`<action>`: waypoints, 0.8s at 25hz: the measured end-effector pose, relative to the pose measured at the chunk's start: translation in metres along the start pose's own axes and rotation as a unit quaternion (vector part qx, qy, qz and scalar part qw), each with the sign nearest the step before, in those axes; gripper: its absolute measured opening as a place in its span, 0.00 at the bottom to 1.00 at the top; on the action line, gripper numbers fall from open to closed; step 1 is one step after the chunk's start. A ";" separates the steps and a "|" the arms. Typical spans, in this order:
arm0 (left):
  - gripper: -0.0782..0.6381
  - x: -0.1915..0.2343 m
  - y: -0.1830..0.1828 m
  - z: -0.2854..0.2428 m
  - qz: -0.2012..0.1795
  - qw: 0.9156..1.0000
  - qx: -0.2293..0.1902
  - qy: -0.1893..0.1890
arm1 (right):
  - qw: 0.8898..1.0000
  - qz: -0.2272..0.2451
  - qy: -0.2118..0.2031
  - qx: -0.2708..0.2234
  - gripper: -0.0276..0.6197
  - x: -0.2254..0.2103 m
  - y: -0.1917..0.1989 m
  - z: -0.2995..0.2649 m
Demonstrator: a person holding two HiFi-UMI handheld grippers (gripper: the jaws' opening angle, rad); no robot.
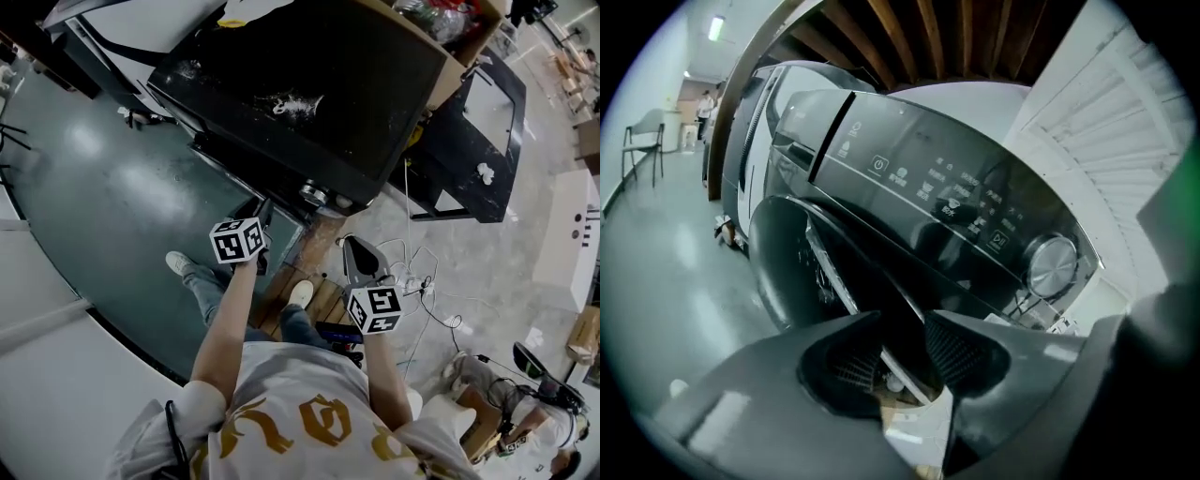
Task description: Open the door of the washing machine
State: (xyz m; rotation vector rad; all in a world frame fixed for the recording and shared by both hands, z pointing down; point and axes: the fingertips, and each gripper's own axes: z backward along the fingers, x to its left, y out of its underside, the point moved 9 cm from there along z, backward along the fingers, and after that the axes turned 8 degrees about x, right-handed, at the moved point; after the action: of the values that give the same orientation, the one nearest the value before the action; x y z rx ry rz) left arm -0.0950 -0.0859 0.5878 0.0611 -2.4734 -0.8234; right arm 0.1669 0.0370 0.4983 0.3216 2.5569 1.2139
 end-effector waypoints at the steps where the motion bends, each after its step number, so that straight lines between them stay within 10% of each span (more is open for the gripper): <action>1: 0.31 0.001 0.000 -0.002 0.007 1.000 -0.002 -0.002 | 1.000 0.000 0.001 0.002 0.08 0.000 0.002 0.000; 20: 0.45 -0.013 -0.003 -0.032 0.067 0.993 -0.004 -0.093 | 0.999 0.042 -0.001 0.021 0.08 0.009 0.006 0.000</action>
State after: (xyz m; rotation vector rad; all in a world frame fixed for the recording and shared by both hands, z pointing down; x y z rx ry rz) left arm -0.0678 -0.1031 0.6015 -0.1925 -2.6137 -0.8141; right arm 0.1590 0.0433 0.5019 0.4430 2.5931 1.1882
